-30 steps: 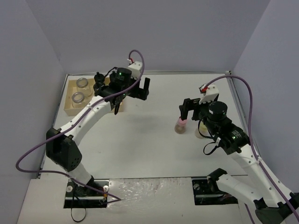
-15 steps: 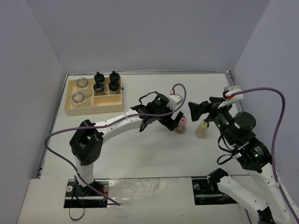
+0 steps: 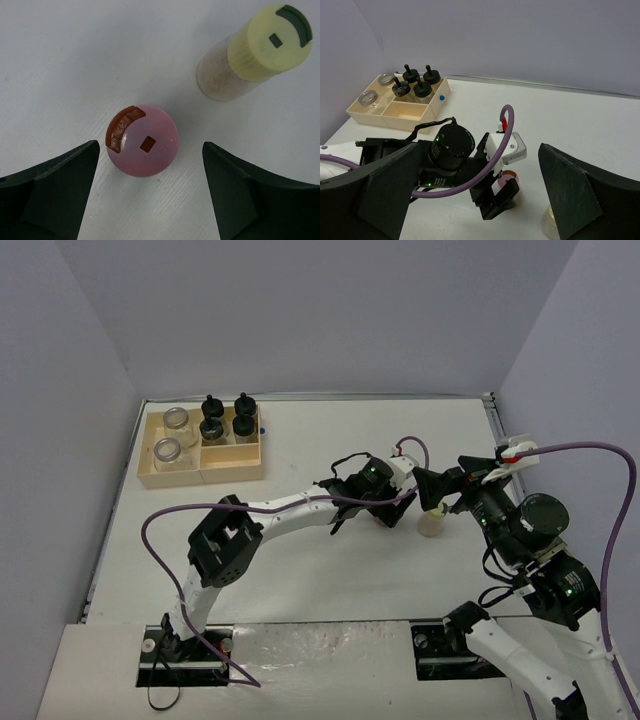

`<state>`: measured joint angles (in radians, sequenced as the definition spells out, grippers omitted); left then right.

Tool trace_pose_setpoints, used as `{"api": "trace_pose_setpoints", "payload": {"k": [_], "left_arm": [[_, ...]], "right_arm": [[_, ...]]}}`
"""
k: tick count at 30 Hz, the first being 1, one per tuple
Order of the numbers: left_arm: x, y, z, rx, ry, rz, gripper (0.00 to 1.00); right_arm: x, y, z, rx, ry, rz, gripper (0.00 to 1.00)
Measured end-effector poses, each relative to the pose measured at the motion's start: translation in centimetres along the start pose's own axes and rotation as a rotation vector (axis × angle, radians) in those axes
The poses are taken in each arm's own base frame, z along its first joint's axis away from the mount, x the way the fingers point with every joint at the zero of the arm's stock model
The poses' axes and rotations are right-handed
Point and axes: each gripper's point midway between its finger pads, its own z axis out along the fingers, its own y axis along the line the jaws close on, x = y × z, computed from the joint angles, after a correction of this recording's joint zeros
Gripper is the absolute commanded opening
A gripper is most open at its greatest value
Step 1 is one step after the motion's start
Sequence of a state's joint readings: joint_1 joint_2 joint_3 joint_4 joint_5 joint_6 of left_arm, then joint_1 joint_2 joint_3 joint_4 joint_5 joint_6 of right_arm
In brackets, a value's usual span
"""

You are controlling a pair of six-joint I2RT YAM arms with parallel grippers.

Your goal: Organize the condiment bottles

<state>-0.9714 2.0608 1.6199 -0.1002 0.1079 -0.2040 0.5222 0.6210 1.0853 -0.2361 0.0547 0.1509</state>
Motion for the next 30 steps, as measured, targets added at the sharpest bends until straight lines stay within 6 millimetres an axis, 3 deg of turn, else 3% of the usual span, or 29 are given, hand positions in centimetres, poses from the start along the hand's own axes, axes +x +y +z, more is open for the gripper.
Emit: {"api": "trace_pose_setpoints", "payload": {"k": [2, 9, 14, 18, 20, 26, 30], "left_arm": [[0.2, 0.3, 0.5, -0.016, 0.003, -0.006, 0.42], [-0.3, 1.1, 0.8, -0.060, -0.018, -0.013, 0.04], [0.5, 2.8, -0.9, -0.130, -0.031, -0.025, 0.00], [1.5, 6.0, -5.1, -0.211, -0.025, -0.074, 0.00], [0.5, 8.5, -7.4, -0.261, -0.058, -0.113, 0.00], [-2.8, 18.3, -17.9, -0.487, -0.183, -0.256, 0.00], [-2.7, 24.2, -23.7, -0.644, -0.233, -0.342, 0.00]], "right_arm": [[0.0, 0.0, -0.2, 0.000, 0.001, 0.001, 1.00], [0.2, -0.1, -0.3, 0.002, 0.010, 0.001, 1.00], [0.3, -0.1, -0.3, 0.004, 0.014, 0.004, 1.00], [0.7, -0.4, 0.2, 0.028, 0.029, 0.011, 1.00], [1.3, -0.5, 0.8, 0.039, 0.054, 0.020, 1.00], [5.2, -1.0, 4.2, 0.095, 0.191, 0.041, 1.00], [8.5, -1.4, 6.0, 0.132, 0.294, 0.053, 1.00]]}}
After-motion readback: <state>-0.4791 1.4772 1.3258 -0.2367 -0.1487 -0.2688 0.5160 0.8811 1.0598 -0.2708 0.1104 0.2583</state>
